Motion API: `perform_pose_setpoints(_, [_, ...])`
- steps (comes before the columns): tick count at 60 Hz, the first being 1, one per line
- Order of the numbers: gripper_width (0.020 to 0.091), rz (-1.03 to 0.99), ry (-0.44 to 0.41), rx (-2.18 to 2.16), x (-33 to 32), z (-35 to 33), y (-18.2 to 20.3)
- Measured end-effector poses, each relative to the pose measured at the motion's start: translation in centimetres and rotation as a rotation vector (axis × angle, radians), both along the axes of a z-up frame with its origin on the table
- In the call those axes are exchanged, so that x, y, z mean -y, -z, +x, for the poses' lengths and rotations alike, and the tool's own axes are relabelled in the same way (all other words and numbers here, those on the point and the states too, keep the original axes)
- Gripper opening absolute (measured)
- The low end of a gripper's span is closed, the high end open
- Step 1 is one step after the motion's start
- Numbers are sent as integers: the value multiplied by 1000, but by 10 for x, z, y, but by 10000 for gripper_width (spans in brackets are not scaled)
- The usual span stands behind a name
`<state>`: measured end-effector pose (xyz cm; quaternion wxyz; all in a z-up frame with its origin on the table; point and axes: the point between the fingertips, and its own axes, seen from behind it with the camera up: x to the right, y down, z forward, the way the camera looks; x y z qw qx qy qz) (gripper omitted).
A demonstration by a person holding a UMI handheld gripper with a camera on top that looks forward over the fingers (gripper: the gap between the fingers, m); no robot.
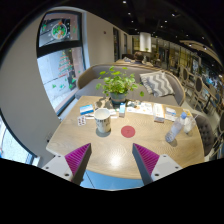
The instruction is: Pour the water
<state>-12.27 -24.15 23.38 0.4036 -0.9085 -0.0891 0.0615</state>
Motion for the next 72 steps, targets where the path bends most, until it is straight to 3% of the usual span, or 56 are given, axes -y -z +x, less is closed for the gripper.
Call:
perform_pose_setpoints(6, [841,5,9,-15,-1,12,-1])
perform_pose_setpoints(12, [843,15,7,-21,-14,70,9])
perform_pose_setpoints(40, [855,90,94,60,-100,298,112])
perform_pose_setpoints(61, [848,186,139,-23,-215,333,151])
perform_pose_setpoints(66, [782,207,117,-24,-231,327,156])
perform_pose_setpoints(72, [536,228,116,8,-239,323,163])
